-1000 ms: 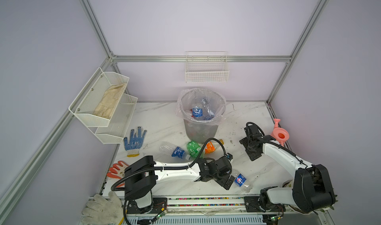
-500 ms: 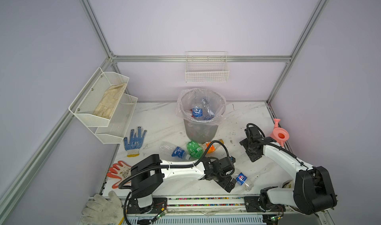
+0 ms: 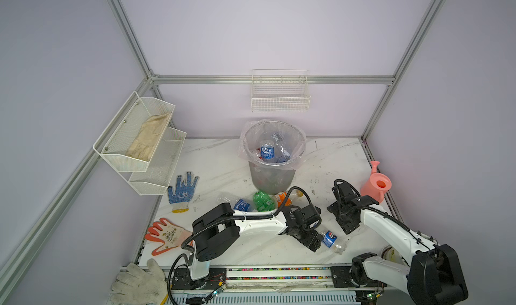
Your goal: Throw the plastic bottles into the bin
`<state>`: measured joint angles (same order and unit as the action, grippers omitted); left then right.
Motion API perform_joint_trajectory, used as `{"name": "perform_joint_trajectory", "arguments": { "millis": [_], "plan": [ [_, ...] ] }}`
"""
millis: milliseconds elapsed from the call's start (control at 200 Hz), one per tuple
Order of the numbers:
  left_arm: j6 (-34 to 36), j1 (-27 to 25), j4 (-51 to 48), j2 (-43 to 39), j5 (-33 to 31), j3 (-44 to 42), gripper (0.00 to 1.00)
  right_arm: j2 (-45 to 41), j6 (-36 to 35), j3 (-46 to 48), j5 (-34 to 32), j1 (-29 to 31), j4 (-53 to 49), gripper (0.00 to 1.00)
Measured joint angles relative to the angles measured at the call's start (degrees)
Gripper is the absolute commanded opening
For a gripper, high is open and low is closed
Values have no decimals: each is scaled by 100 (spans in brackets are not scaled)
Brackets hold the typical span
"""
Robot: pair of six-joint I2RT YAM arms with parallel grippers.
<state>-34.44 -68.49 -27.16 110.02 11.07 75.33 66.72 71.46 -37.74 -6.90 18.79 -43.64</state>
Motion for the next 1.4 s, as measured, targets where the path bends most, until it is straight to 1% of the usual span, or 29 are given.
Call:
{"name": "perform_joint_trajectory", "arguments": {
  "millis": [110,235,320,445,490,675,980,1170,1275,1400],
  "plan": [
    [7,66,11,114,68,22,84,44,164,87,160,334,-17,82],
    [7,144,15,173,116,22,83,103,391,114,304,737,2,81],
    [-9,208,-70,173,136,22,82,168,610,131,286,964,42,81],
    [4,302,11,234,164,90,80,334,785,186,479,1386,184,81],
    [11,323,-13,245,201,96,79,378,841,195,435,1499,232,81],
    [46,415,-111,243,251,96,79,522,1060,199,317,1727,393,81],
    [94,562,-321,181,212,81,78,603,1335,146,345,1805,645,80],
    [63,1008,-256,-188,144,-245,78,592,1631,57,393,1945,1029,80],
    [52,1274,42,-435,-44,-306,78,592,1797,57,605,2000,1198,79],
    [57,1495,175,-634,-175,-348,78,586,2002,20,671,2031,1329,78]
  ]
}}
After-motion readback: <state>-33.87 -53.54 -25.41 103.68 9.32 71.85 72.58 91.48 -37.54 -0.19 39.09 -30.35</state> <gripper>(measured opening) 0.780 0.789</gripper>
